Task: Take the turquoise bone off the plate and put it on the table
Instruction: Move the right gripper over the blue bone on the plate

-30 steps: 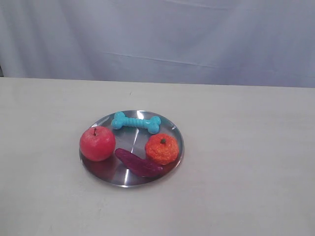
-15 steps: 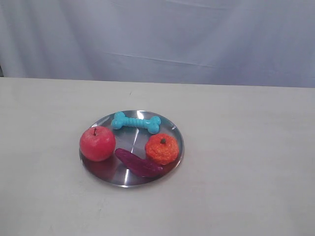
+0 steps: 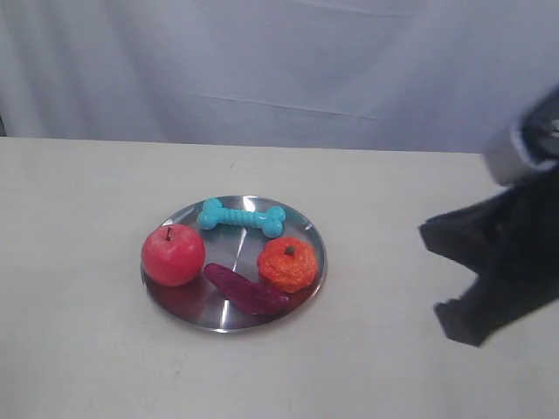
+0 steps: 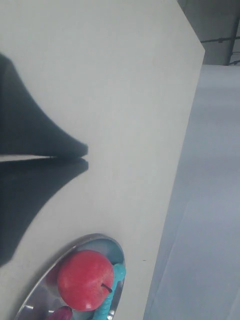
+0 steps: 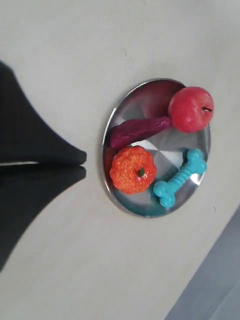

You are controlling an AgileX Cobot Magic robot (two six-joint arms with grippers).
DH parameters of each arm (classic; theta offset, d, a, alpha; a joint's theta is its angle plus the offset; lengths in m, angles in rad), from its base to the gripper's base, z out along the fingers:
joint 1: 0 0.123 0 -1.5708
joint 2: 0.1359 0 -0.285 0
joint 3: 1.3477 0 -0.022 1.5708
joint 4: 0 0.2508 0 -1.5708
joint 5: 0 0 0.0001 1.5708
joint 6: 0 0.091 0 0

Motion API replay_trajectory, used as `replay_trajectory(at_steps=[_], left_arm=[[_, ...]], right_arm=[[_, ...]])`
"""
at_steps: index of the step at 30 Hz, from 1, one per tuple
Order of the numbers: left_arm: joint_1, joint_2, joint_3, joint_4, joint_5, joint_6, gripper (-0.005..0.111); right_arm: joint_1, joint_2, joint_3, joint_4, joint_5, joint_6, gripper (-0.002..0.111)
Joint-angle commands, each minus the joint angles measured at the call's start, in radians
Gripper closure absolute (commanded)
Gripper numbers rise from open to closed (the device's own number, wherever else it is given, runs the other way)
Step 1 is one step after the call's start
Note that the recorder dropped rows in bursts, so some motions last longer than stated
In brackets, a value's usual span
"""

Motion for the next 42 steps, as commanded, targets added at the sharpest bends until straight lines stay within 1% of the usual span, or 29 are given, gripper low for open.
replay_trajectory(at_steps=[1, 6, 13, 19, 23, 27, 36, 42], left_arm=[[-0.005, -0.001, 0.003, 0.0, -0.005, -0.002, 0.107], [-0.005, -0.001, 0.003, 0.0, -0.005, -0.002, 0.107], [-0.005, -0.001, 0.003, 0.0, -0.005, -0.002, 0.107], [-0.005, -0.001, 0.003, 0.0, -0.005, -0.002, 0.107], [-0.005, -0.001, 0.003, 0.0, -0.005, -0.002, 0.107], [-0.005, -0.001, 0.003, 0.0, -0.005, -0.002, 0.107], [-0.005, -0.001, 0.003, 0.0, -0.005, -0.002, 0.107], [-0.005, -0.001, 0.003, 0.0, -0.005, -0.002, 0.107]], right_arm=[[0.018, 0.222, -0.198, 0.008, 0.097, -0.113, 0.109], [0.018, 0.481, -0.449, 0.008, 0.201, -0.2, 0.109], [0.018, 0.785, -0.809, 0.008, 0.365, -0.326, 0.109], [0.018, 0.999, -0.978, 0.008, 0.382, -0.464, 0.109], [0.016, 1.106, -1.041, 0.013, 0.376, -0.538, 0.109], [-0.003, 1.179, -1.057, 0.06, 0.34, -0.606, 0.109], [-0.017, 1.254, -1.057, 0.066, 0.194, -0.608, 0.109], [-0.017, 1.258, -1.057, 0.038, 0.156, -0.608, 0.108]])
